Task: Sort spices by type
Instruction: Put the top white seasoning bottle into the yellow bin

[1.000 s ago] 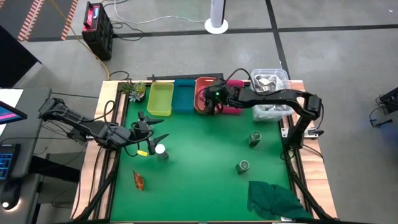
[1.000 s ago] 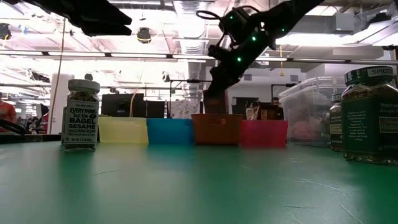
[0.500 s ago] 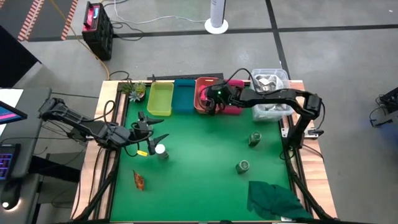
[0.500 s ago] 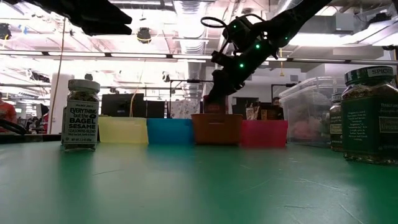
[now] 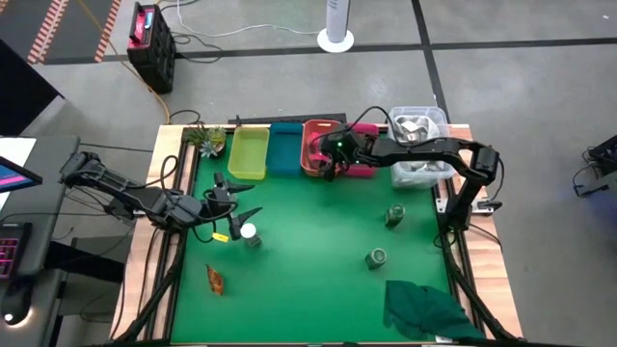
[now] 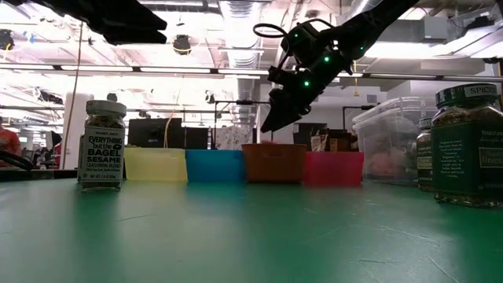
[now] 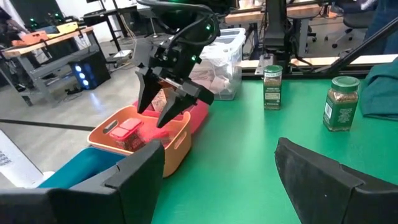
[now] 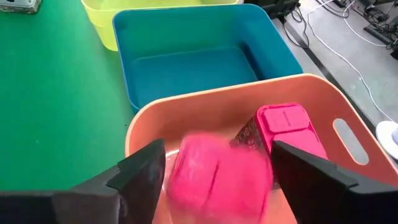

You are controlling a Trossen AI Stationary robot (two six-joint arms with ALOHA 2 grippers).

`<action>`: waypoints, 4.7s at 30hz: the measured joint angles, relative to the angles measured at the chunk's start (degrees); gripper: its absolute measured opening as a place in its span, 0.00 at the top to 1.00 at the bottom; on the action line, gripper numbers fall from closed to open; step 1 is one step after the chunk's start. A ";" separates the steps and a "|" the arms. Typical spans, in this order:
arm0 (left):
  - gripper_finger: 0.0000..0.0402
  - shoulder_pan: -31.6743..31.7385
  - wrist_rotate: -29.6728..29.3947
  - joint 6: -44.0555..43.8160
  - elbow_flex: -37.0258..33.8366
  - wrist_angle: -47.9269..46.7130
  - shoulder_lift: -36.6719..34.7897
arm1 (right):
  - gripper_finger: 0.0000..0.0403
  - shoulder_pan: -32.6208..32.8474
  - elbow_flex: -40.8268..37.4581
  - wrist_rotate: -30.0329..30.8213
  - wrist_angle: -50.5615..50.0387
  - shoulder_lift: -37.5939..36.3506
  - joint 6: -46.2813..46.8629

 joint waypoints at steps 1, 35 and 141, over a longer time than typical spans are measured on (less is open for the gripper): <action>0.27 0.00 -0.01 0.00 0.00 -0.02 0.00 | 0.20 0.00 0.00 0.00 -0.06 0.00 0.00; 0.30 -1.05 10.39 -21.88 18.65 -43.20 8.74 | 0.20 22.67 -1.64 8.41 -3.96 -1.95 4.79; 0.50 64.10 38.32 27.70 51.52 -66.89 48.16 | 0.20 34.91 -8.33 7.56 18.25 -1.86 6.10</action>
